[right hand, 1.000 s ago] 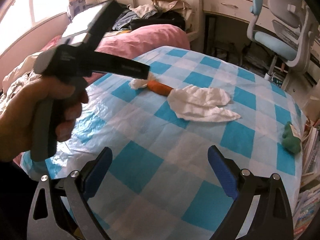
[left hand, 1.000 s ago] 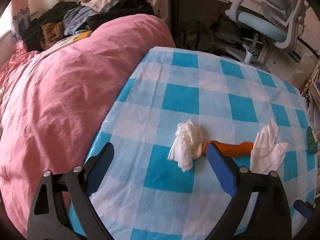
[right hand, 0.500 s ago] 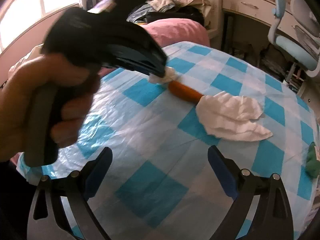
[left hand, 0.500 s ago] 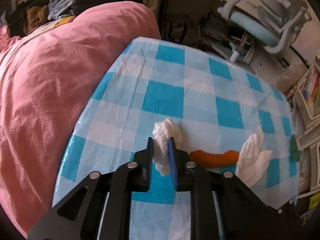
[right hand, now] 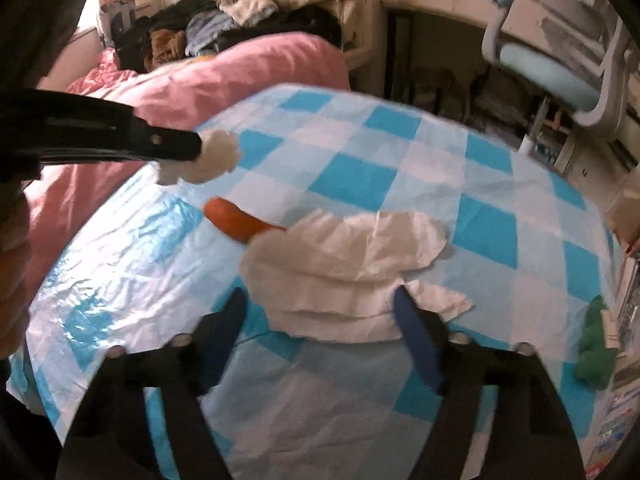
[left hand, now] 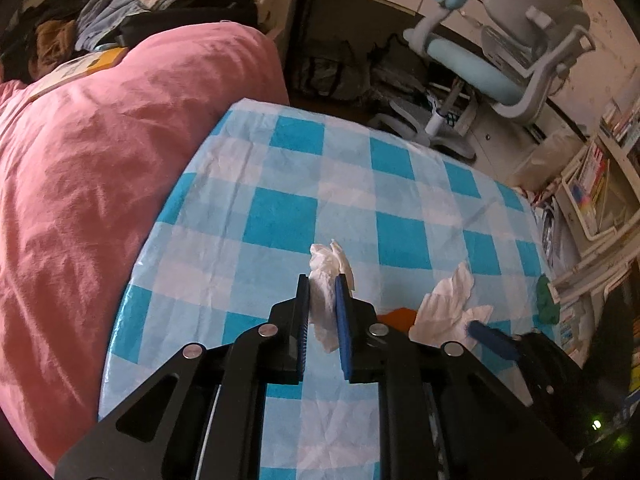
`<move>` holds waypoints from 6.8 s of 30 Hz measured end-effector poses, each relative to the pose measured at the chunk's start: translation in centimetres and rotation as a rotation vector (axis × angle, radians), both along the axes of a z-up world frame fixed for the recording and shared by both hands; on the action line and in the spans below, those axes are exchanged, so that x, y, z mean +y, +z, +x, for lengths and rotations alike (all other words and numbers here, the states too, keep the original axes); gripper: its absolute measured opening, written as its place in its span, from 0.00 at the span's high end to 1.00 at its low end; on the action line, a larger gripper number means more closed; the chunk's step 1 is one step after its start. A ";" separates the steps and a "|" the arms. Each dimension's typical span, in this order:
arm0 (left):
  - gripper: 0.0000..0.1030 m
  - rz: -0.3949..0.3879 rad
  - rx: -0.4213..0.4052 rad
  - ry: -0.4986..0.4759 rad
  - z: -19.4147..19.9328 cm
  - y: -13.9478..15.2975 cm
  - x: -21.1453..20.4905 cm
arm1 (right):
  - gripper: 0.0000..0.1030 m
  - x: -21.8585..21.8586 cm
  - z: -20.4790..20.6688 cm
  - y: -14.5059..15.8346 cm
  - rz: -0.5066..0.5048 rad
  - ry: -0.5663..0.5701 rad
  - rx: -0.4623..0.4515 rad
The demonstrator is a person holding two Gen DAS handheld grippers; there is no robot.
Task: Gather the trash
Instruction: 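Grasp the large white tissue with the right gripper while the left lifts its tissue, then carry both white tissues toward the bin with both grippers, then open both grippers over the bin to drop the tissues, then move both open grippers back over the table toward the remaining items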
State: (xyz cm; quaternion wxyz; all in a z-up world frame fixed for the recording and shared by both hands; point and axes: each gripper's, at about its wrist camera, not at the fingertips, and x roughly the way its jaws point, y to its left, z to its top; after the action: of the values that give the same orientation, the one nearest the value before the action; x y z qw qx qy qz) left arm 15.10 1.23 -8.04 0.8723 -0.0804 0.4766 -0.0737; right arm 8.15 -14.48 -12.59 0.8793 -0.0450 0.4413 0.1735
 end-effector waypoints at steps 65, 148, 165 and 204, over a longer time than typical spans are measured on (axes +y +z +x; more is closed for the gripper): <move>0.88 0.103 -0.087 -0.091 -7.4 3.4 -2.3 | 0.94 0.0 -8.8 4.0 0.017 0.092 -0.031; 0.29 0.185 -0.027 -0.082 -39.2 -2.5 -2.3 | 0.13 -0.4 -33.2 1.0 -0.133 -0.018 -0.002; 0.18 0.214 -0.223 -0.004 -36.4 1.9 -2.5 | 0.10 0.2 -32.6 1.5 -0.186 -0.033 -0.043; 0.17 0.277 -0.158 -0.027 -13.4 2.4 -6.9 | 0.08 -8.0 -17.3 3.7 -0.246 -0.120 -0.093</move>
State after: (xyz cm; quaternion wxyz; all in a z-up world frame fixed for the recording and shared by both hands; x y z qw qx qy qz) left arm 1.70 -5.65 -5.61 0.9087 0.0530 0.4133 -0.0249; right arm -9.18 -22.43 -8.86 0.8953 -0.1339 0.4201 0.0632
